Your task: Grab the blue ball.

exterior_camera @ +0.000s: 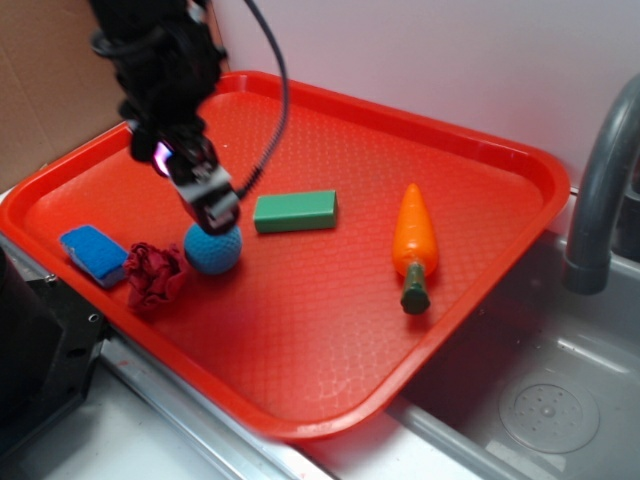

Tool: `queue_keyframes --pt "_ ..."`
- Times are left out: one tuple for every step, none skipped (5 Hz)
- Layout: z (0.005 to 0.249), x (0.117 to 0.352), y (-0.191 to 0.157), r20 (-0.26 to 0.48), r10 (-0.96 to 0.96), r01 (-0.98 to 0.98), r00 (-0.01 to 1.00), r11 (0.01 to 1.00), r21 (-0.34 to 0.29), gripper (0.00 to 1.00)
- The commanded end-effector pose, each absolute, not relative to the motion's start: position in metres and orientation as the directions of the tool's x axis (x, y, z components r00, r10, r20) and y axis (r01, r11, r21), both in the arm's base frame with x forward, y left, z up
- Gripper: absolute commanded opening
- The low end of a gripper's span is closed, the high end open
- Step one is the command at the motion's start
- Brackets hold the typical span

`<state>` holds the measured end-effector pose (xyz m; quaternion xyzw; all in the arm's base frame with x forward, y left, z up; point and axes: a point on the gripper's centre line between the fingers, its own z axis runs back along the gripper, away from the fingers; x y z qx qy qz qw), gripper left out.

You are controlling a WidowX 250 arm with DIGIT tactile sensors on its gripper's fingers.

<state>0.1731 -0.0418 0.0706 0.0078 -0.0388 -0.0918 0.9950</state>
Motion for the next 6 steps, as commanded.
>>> queue_keyframes --pt "0.031 0.184 -0.048 0.039 -0.192 0.193 0.981 0.981 -0.019 1.00" --pt "0.017 0.183 -0.049 -0.023 -0.167 0.167 0.986 0.986 -0.017 0.07" --pt "0.011 0.184 -0.046 -0.039 -0.158 0.157 0.987 0.987 -0.016 0.00" --pt "0.031 0.183 -0.043 -0.032 -0.168 0.167 0.985 0.986 -0.026 0.00" --pt "0.071 0.179 -0.033 0.016 -0.151 0.151 0.988 0.989 0.002 0.00" --pt "0.108 0.178 -0.015 0.071 -0.097 0.094 0.993 0.995 0.038 0.00"
